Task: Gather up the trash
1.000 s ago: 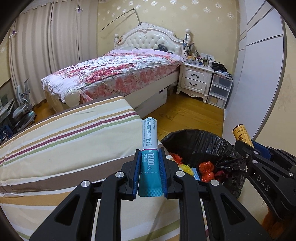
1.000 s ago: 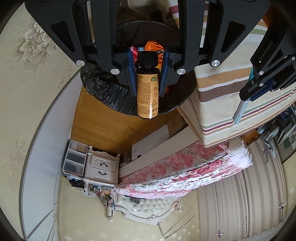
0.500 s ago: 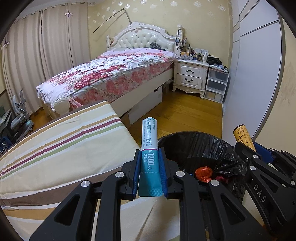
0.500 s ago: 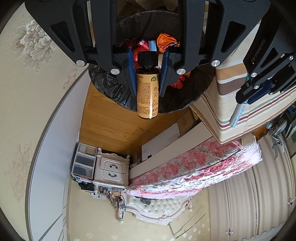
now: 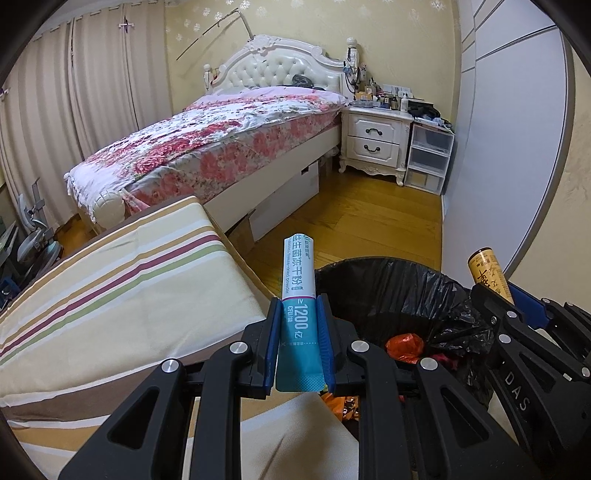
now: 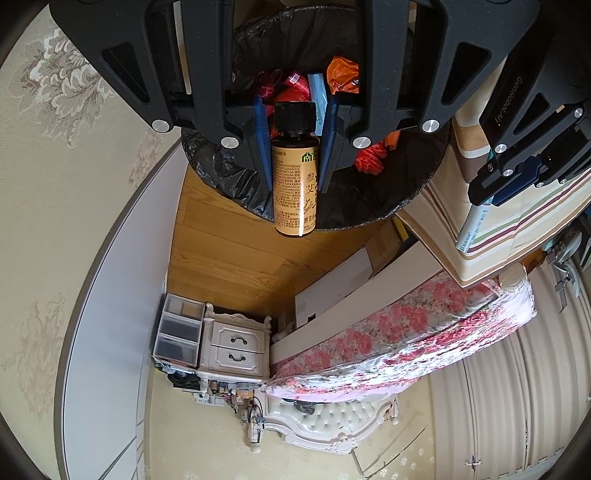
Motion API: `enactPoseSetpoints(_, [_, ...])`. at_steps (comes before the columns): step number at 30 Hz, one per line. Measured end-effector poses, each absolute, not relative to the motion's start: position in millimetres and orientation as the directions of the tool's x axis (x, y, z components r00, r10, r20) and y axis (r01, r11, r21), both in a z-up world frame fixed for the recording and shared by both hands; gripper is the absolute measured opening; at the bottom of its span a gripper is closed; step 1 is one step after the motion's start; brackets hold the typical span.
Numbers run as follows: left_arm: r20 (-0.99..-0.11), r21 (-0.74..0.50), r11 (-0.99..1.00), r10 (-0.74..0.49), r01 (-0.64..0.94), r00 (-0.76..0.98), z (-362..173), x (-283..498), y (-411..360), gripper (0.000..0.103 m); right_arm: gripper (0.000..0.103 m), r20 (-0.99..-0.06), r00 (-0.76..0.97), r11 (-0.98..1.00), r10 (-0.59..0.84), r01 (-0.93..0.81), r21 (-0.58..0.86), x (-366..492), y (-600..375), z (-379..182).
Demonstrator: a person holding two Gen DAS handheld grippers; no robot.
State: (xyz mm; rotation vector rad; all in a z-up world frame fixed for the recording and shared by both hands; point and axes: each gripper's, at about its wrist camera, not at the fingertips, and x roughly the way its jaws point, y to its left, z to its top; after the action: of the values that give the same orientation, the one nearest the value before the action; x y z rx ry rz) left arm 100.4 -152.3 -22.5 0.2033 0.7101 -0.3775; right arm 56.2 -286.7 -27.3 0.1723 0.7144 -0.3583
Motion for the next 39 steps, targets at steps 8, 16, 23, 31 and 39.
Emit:
enactPoseSetpoints(8, [-0.674,0.062,0.910,-0.265,0.410,0.689,-24.0,103.6,-159.9,0.021,0.023,-0.675,0.689,0.921,-0.266,0.388,0.033,59.8,-291.1,-31.5])
enactPoseSetpoints(16, [-0.683,0.058,0.912,-0.261,0.406,0.683,-27.4,104.0,-160.3,0.050,0.025,-0.673,0.688,0.917,-0.272,0.396,0.034,62.1,-293.3,-31.8])
enactPoseSetpoints(23, [-0.668,0.058,0.925,-0.244,0.376,0.703,-25.6,102.9,-152.2,0.072,0.041,-0.664,0.690,0.913,-0.288,0.408,0.028,60.5,-291.7,-29.6])
enactPoseSetpoints(31, [-0.660,0.063,0.941,-0.211,0.333,0.721,-22.6,100.6,-135.6,0.078,0.062,-0.642,0.701,0.909,-0.311,0.417,0.015,51.4,-288.0,-21.8])
enactPoseSetpoints(39, [-0.637,0.061,0.952,-0.195,0.301,0.746,-13.9,86.7,-114.2,0.081,0.071,-0.624,0.714,0.914,-0.318,0.407,0.000,41.9,-275.4,-14.8])
